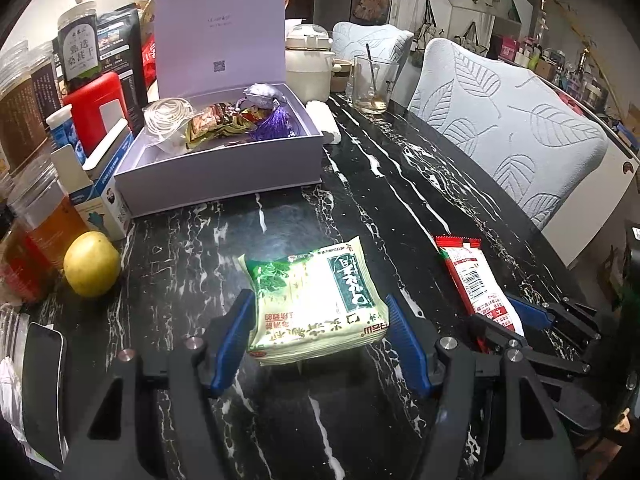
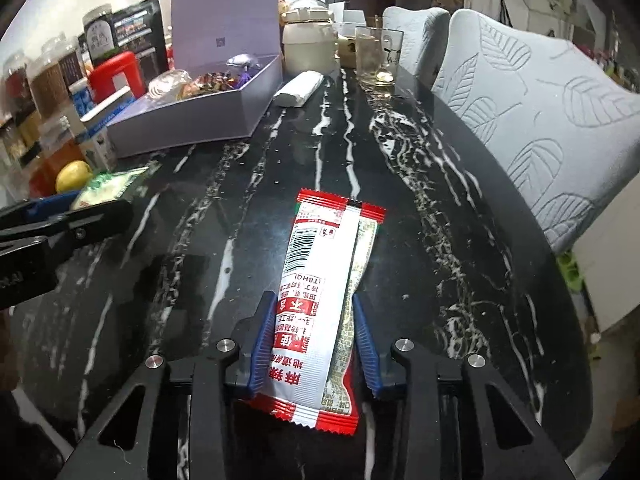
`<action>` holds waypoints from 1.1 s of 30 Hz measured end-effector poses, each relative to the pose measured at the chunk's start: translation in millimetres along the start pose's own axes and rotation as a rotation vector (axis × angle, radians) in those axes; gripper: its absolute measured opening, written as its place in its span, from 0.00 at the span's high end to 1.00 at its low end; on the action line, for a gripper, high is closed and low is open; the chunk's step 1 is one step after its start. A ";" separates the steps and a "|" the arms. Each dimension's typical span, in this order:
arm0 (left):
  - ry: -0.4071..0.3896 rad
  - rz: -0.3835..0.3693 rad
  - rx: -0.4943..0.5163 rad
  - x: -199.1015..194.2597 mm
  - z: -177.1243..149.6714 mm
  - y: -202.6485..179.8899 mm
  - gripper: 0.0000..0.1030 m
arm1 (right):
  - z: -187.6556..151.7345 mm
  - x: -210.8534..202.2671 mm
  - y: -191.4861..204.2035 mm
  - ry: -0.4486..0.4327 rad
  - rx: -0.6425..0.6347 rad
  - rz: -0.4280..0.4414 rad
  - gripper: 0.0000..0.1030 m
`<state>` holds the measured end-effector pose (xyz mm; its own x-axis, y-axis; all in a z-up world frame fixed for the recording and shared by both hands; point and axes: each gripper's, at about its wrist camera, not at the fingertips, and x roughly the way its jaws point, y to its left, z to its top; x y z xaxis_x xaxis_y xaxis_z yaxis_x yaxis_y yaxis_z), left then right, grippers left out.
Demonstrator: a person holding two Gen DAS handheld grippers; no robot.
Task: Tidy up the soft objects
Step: 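Lift both packets with both tools and carry them toward the lavender box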
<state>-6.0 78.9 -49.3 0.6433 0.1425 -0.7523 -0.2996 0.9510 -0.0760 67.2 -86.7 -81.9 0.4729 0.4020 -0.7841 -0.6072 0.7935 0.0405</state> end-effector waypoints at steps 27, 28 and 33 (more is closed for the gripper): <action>-0.045 0.150 -0.122 -46.4 -31.4 57.7 0.36 | 16.5 -19.1 92.3 -0.063 -0.193 0.236 0.64; -0.050 0.157 -0.127 -48.8 -31.6 60.3 0.36 | 17.1 -20.2 96.0 -0.065 -0.201 0.245 0.64; -0.079 0.187 -0.143 -62.6 -28.8 74.4 0.36 | 21.7 -30.0 118.8 -0.089 -0.244 0.286 0.64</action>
<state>-88.9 132.9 -26.7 0.6185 0.3382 -0.7092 -0.5117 0.8584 -0.0369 -5.2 5.4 -40.1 0.3093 0.6382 -0.7050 -0.8517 0.5157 0.0932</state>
